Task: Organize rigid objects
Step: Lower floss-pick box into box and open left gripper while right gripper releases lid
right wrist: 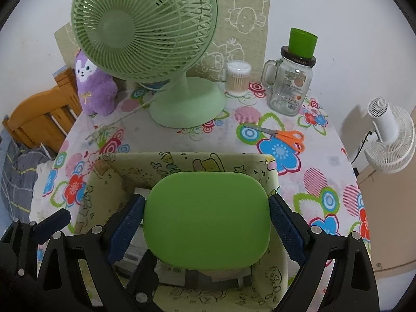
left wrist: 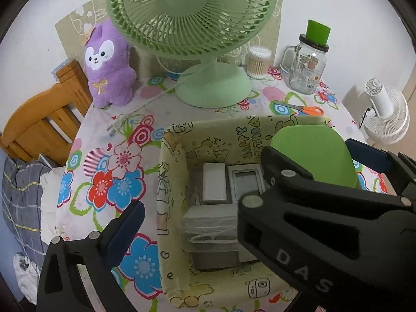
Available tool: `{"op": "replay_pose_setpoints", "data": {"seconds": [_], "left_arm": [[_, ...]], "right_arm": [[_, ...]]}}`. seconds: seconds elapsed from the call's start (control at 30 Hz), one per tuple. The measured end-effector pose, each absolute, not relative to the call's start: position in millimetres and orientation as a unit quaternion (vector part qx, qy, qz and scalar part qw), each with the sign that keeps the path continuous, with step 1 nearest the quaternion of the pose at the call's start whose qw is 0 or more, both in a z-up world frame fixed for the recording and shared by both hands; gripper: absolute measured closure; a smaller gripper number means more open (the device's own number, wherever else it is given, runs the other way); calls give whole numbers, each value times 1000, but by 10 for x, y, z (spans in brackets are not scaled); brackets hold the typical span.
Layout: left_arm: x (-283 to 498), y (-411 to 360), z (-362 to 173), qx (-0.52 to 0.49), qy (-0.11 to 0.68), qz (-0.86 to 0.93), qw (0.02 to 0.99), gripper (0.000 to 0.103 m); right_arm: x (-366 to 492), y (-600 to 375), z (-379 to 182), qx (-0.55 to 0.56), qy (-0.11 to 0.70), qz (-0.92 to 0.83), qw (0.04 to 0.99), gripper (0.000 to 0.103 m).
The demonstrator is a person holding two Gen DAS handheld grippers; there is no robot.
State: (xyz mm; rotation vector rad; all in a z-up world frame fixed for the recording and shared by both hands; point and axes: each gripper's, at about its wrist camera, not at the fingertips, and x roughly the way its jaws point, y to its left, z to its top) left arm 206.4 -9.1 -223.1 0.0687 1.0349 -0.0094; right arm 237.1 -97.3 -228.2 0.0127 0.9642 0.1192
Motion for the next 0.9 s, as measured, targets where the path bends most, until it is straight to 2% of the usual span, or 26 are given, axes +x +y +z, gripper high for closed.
{"op": "replay_pose_setpoints", "data": {"seconds": [0.6, 0.9], "left_arm": [[2156, -138, -2204, 44, 503, 20, 863, 0], [2071, -107, -2135, 43, 505, 23, 862, 0]], "right_arm": [[2489, -1023, -2378, 41, 488, 88, 867, 6], [2357, -962, -2275, 21, 478, 81, 874, 2]]}}
